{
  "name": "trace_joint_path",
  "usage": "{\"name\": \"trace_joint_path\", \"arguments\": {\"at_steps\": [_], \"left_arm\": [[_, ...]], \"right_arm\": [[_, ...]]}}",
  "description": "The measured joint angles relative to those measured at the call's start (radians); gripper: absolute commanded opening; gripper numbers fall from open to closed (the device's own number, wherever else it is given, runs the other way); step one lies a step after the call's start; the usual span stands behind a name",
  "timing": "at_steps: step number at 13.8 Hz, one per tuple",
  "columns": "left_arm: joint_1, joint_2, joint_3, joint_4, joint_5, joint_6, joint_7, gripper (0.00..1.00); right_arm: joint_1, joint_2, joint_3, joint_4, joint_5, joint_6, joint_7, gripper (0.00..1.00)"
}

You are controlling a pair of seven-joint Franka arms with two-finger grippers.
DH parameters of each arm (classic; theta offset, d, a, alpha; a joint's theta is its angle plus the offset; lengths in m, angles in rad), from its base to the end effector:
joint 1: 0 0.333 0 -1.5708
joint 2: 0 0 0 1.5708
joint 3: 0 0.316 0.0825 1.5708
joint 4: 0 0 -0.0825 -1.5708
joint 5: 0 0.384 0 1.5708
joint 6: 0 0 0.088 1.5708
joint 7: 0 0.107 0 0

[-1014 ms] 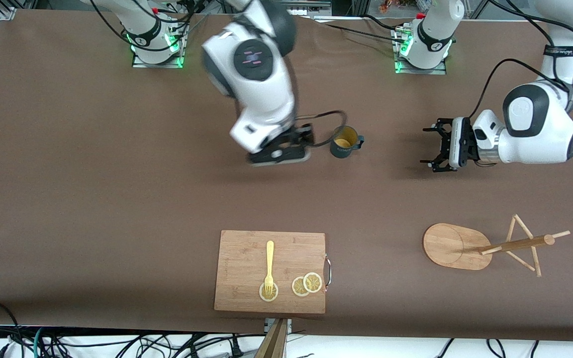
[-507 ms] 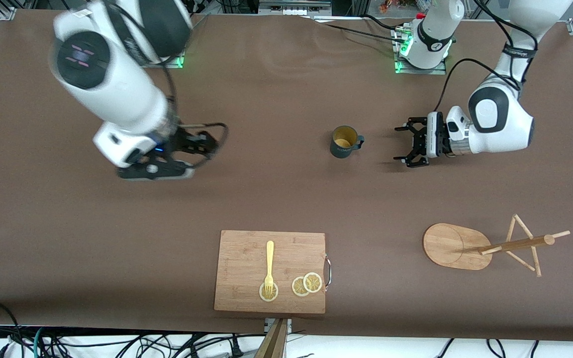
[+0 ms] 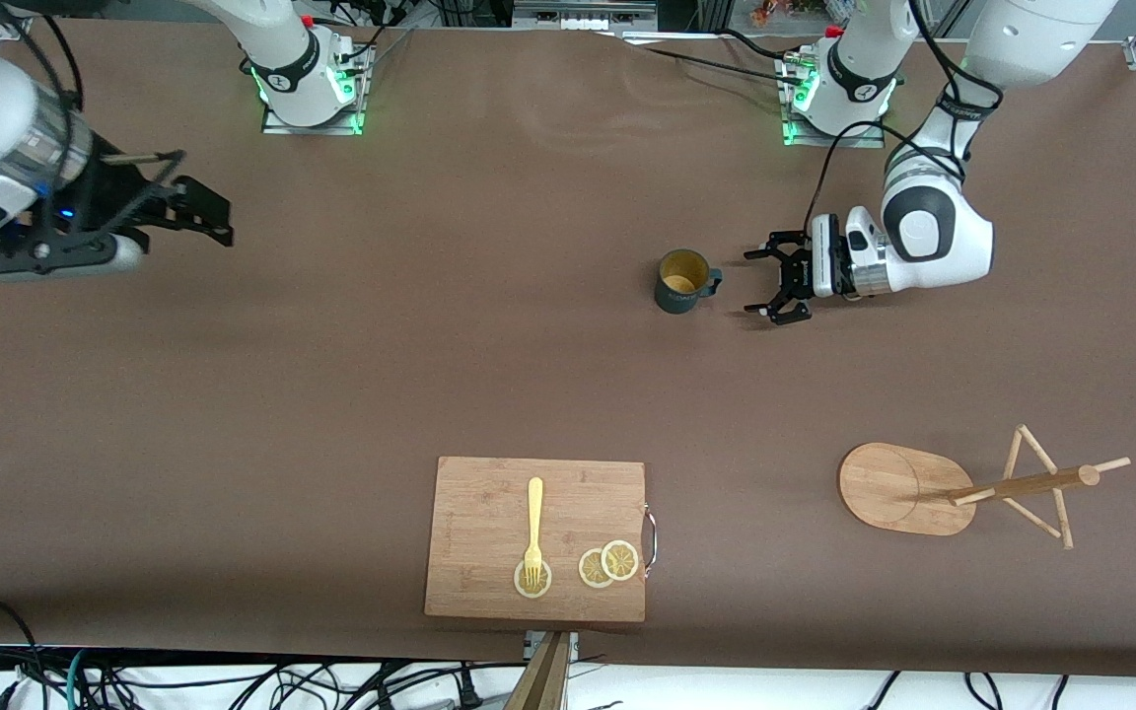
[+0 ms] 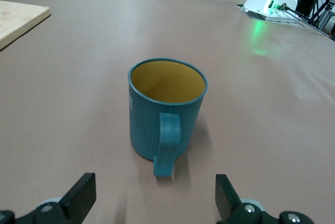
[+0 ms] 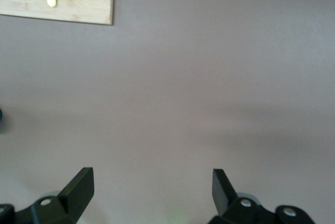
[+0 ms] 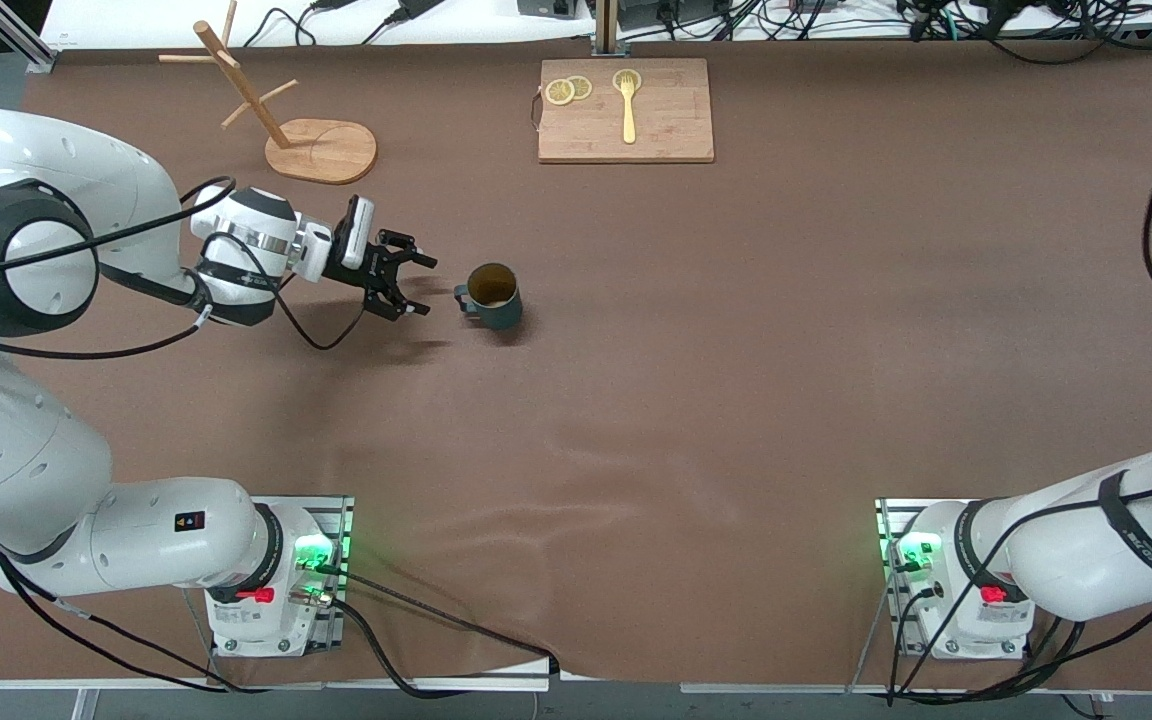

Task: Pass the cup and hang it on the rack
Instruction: 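Grasp the teal mug by its handle with the left gripper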

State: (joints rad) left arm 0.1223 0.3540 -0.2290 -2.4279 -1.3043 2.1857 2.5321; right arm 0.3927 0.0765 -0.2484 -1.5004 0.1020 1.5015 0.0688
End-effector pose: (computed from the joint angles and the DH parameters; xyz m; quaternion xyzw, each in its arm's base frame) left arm 0.4324 -0.0905 0.1491 0.6441 -0.6009 0.2925 0.3722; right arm 0.5616 0.0989 0.6103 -0.9977 -0.0394 0.0407 0.0374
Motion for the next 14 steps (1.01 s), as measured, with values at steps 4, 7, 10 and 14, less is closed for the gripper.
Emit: {"name": "trace_joint_path", "arguments": {"at_steps": [4,7,10,14], "left_arm": [[-0.023,0.048,-0.006,-0.036,-0.152,0.002,0.163,1.0],[-0.055,0.077,-0.008,-0.04,-0.213,0.006,0.201,1.0],[-0.063,0.08,-0.011,-0.04,-0.214,0.008,0.201,1.0],[-0.065,0.088,-0.019,-0.041,-0.251,0.008,0.209,1.0]], "right_arm": [[-0.212,-0.045,0.157,-0.054,-0.017,0.006,-0.071,1.0],[-0.219,-0.051,0.169,-0.06,-0.057,0.018,-0.074,1.0],[-0.22,-0.052,0.172,-0.06,-0.078,0.023,-0.074,1.0],[-0.222,-0.059,0.172,-0.043,-0.097,0.022,-0.075,1.0]]}}
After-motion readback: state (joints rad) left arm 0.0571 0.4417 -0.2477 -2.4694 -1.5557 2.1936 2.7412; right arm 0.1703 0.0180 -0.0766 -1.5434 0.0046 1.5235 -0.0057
